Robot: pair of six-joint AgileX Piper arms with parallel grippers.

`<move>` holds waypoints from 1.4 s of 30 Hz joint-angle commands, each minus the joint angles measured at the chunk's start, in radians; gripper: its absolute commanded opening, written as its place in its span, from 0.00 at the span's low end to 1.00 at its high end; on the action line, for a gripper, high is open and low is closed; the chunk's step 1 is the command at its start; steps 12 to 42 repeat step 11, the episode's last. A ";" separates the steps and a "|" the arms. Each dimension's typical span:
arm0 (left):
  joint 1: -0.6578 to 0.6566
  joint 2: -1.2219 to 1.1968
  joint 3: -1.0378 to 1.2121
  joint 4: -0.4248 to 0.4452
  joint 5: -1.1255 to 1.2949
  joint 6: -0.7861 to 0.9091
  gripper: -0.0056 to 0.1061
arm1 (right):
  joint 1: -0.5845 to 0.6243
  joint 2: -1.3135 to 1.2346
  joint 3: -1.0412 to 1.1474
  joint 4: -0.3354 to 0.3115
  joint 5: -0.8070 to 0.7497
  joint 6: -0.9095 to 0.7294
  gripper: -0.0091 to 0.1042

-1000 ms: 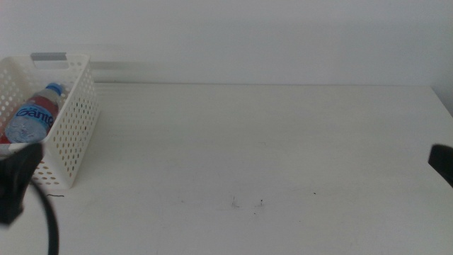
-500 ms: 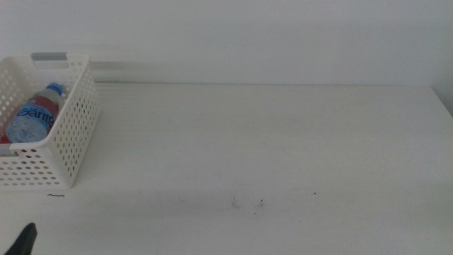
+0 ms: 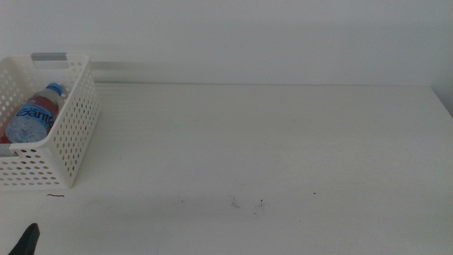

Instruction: Use arms to grab the bottles and put them into the dustbin to the left of the table.

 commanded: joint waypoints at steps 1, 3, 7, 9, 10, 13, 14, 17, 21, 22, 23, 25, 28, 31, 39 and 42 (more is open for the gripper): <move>0.003 -0.004 0.000 -0.006 -0.008 -0.005 0.89 | -0.005 -0.005 0.003 0.002 -0.030 -0.003 0.87; 0.003 -0.004 0.000 -0.006 -0.008 -0.005 0.89 | -0.005 -0.005 0.003 0.002 -0.033 -0.003 0.87; 0.003 -0.004 0.000 -0.003 -0.008 -0.005 0.89 | -0.005 -0.005 0.003 0.002 -0.033 -0.003 0.87; 0.001 -0.004 0.000 -0.015 -0.008 -0.005 0.89 | -0.005 -0.005 0.003 0.002 -0.033 -0.003 0.87; 0.001 -0.004 0.000 -0.015 -0.008 -0.005 0.89 | -0.005 -0.005 0.003 0.002 -0.033 -0.003 0.87; 0.001 -0.004 0.000 -0.015 -0.008 -0.005 0.89 | -0.005 -0.005 0.003 0.002 -0.033 -0.003 0.87; 0.001 -0.004 0.000 -0.015 -0.008 -0.005 0.89 | -0.005 -0.005 0.003 0.002 -0.033 -0.003 0.87; 0.001 -0.004 0.000 -0.015 -0.008 -0.005 0.89 | -0.005 -0.005 0.003 0.002 -0.033 -0.003 0.87; 0.001 -0.004 0.000 -0.015 -0.008 -0.005 0.89 | -0.005 -0.005 0.003 0.002 -0.033 -0.003 0.87; 0.001 -0.004 0.000 -0.015 -0.008 -0.005 0.89 | -0.005 -0.005 0.003 0.002 -0.033 -0.003 0.87; 0.001 -0.004 0.000 -0.015 -0.008 -0.005 0.89 | -0.005 -0.005 0.003 0.002 -0.033 -0.003 0.87; 0.001 -0.004 0.000 -0.015 -0.008 -0.005 0.89 | -0.005 -0.005 0.003 0.002 -0.033 -0.003 0.87; 0.001 -0.004 0.000 -0.015 -0.008 -0.005 0.89 | -0.005 -0.005 0.003 0.002 -0.033 -0.003 0.87; 0.001 -0.004 0.000 -0.015 -0.008 -0.005 0.89 | -0.005 -0.005 0.003 0.002 -0.033 -0.003 0.87; 0.001 -0.004 0.000 -0.015 -0.008 -0.005 0.89 | -0.005 -0.005 0.003 0.002 -0.033 -0.003 0.87; 0.001 -0.004 0.000 -0.015 -0.008 -0.005 0.89 | -0.005 -0.005 0.003 0.002 -0.033 -0.003 0.87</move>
